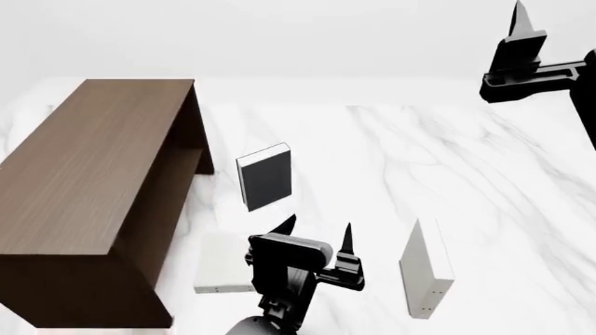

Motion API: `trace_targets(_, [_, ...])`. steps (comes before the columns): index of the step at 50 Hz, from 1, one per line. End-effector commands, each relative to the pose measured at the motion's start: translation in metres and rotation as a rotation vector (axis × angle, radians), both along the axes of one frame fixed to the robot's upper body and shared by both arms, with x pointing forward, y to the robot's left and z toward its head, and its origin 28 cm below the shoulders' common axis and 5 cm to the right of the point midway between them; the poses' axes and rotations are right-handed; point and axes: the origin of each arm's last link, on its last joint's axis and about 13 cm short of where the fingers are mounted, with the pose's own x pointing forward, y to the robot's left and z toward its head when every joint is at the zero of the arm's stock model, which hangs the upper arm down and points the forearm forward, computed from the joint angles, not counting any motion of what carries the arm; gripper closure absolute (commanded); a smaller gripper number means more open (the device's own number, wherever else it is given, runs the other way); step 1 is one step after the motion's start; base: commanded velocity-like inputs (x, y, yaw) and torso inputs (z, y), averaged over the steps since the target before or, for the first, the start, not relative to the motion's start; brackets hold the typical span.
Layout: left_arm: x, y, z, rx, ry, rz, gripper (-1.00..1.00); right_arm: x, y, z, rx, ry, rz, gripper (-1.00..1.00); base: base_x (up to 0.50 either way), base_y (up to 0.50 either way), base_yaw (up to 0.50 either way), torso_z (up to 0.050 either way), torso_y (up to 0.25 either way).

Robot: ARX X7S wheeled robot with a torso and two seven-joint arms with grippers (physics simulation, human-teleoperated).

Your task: Pick up the book on the right and place it under the cabinet shelf.

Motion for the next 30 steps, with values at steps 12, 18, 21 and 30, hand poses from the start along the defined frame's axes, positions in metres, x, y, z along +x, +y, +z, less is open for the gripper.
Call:
trace_targets(12, [0.0003, -0.0007, -0.0003, -0.009, -0.001, 0.000, -1.00, -0.0005, -0.0008, -0.0014, 0.000, 0.002, 0.001, -1.00, 0.00, 0.00, 0.00, 0.000, -0.093])
trace_targets(18, [0.0002, -0.0010, -0.0001, -0.011, -0.002, -0.001, -1.00, -0.0002, -0.0007, -0.0011, 0.000, 0.003, 0.001, -1.00, 0.00, 0.00, 0.00, 0.000, -0.093])
trace_targets(21, [0.0002, -0.0011, 0.0001, -0.010, -0.003, -0.001, -1.00, 0.0001, -0.0004, -0.0011, -0.001, 0.003, 0.002, -1.00, 0.00, 0.00, 0.00, 0.000, -0.094])
trace_targets(30, [0.0003, -0.0018, 0.0003, -0.012, -0.004, -0.003, -1.00, 0.0001, 0.0001, 0.0005, -0.005, 0.002, 0.005, -1.00, 0.00, 0.00, 0.00, 0.000, -0.093])
